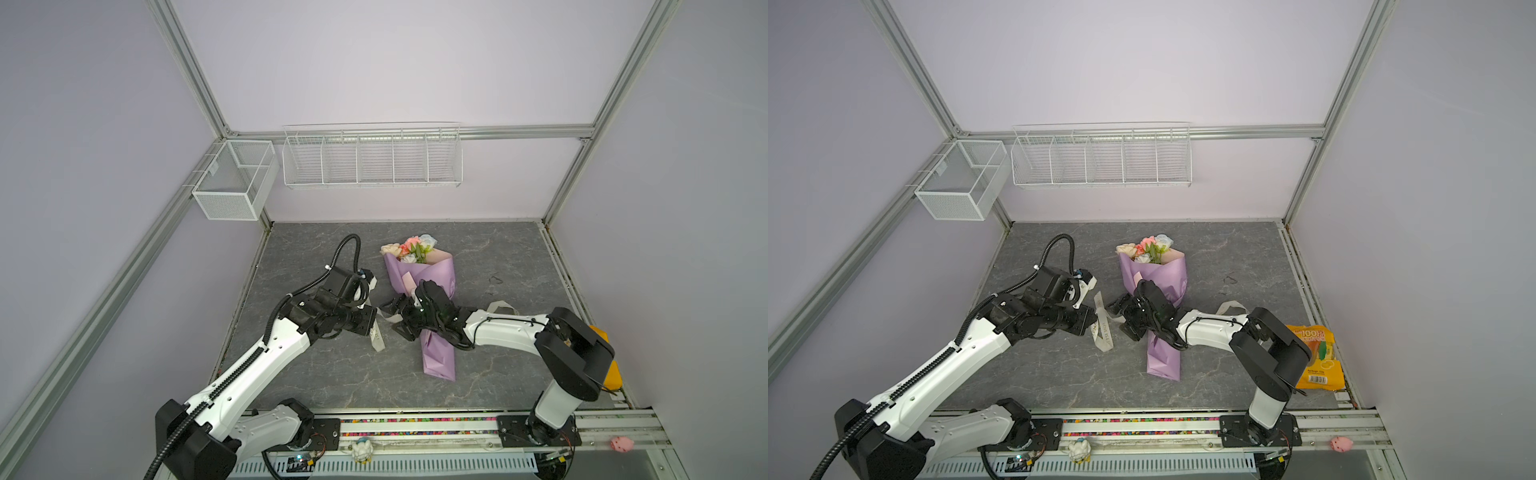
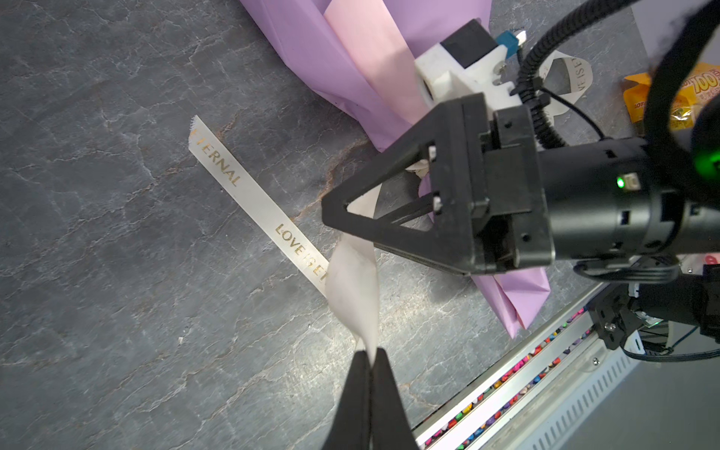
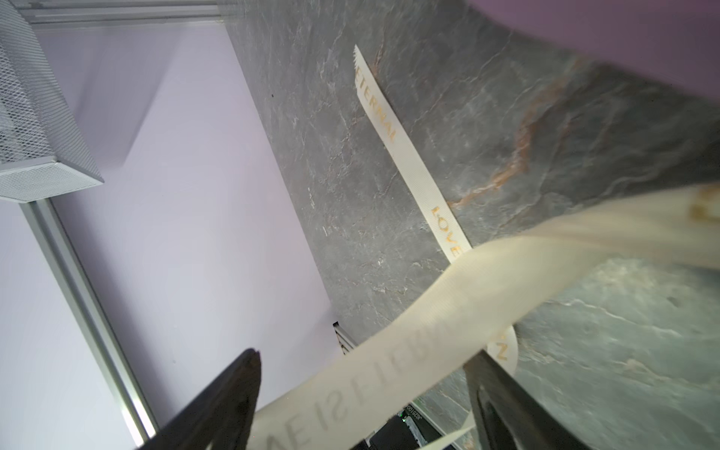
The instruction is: Tie the bouquet of fake flowers
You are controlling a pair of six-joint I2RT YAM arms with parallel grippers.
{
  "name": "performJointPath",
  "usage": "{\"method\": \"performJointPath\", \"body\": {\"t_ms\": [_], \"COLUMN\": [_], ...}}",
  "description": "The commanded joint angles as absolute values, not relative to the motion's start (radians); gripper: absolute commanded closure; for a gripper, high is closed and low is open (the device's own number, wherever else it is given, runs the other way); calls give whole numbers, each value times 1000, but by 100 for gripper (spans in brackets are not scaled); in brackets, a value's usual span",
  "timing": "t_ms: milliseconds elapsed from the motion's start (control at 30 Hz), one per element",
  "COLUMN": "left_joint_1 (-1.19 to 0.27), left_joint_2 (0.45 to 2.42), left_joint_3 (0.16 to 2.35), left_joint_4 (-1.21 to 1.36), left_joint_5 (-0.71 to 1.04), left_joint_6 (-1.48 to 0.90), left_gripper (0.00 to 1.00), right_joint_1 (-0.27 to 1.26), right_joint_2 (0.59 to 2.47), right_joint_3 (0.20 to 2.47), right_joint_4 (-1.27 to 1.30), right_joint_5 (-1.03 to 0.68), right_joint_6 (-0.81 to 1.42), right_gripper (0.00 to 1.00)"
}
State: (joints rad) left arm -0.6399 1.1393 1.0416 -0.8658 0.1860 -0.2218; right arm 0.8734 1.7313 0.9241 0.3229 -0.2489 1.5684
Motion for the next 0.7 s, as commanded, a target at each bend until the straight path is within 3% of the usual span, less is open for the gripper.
{"method": "performJointPath", "body": {"t_ms": [0, 33, 300, 367, 500, 667], "left_joint_1": [-643, -643, -643, -643, -643, -643], "left_joint_2": [1145, 1146, 1146, 1144, 1144, 1146], "left_joint_3": [1068, 1066, 1044, 1032, 1020, 1025], "left_joint_4": [-878, -875, -869, -860, -841, -833], "left_joint_5": [210, 214, 240, 254, 269, 280], "left_joint_6": [-202, -202, -199, -204, -210, -209], "left_gripper": [100, 100, 100, 100, 100, 100], "right_joint_1": [876, 876, 840, 832, 826, 813], "right_joint_2": [1774, 1786, 1766, 1738, 1669, 1605], "right_joint_3": [945, 943, 903, 910, 910, 904], "right_joint_4": [440, 458, 533, 485, 375, 298], "right_joint_5": [-281, -282, -279, -286, -255, -216], "right_joint_6": [1680, 1687, 1633, 1582, 1474, 1408], "right_gripper": [16, 18, 75, 84, 93, 94]}}
